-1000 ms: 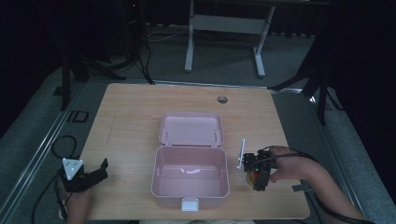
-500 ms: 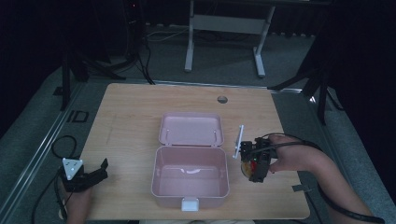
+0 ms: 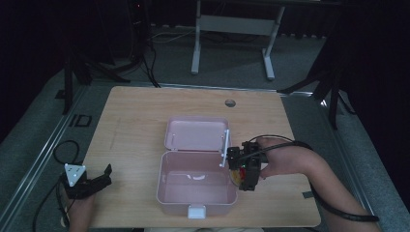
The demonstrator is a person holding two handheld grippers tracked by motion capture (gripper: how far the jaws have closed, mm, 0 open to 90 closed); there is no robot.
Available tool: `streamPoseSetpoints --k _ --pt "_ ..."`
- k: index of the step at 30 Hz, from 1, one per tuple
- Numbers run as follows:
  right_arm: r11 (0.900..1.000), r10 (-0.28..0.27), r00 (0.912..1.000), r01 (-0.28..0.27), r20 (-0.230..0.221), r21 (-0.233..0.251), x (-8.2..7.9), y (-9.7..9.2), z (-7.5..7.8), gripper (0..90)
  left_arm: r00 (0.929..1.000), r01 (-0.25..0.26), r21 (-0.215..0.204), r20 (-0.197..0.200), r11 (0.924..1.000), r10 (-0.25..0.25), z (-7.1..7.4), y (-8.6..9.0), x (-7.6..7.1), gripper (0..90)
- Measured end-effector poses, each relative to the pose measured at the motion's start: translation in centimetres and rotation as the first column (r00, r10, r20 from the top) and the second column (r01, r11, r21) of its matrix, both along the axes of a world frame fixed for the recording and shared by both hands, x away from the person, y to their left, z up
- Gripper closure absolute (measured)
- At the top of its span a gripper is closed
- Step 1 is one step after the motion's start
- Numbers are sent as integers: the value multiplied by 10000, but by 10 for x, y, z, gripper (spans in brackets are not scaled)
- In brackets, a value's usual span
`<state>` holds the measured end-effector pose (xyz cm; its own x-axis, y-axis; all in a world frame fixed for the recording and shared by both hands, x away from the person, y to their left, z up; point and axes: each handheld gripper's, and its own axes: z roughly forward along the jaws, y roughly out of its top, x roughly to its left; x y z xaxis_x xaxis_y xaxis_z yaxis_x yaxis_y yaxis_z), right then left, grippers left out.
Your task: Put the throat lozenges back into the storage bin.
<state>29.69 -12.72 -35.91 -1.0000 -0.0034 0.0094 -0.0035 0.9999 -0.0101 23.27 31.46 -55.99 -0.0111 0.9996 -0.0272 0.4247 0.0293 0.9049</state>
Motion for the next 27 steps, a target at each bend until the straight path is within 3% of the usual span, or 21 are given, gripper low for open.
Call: streamPoseSetpoints --k 14,21,27 --pt "9959 909 9958 -909 -49 11 -8 41 -10 201 10000 37 -27 11 10000 -37 0 0 0 4" --pt "9940 1090 9940 -1090 -113 -25 -6 50 -23 200 10000 80 1 25 10000 -80 0 0 -1 4" --pt "9939 1070 9940 -1075 -203 -247 0 53 -46 200 9999 104 24 53 9999 -105 0 0 -1 4"
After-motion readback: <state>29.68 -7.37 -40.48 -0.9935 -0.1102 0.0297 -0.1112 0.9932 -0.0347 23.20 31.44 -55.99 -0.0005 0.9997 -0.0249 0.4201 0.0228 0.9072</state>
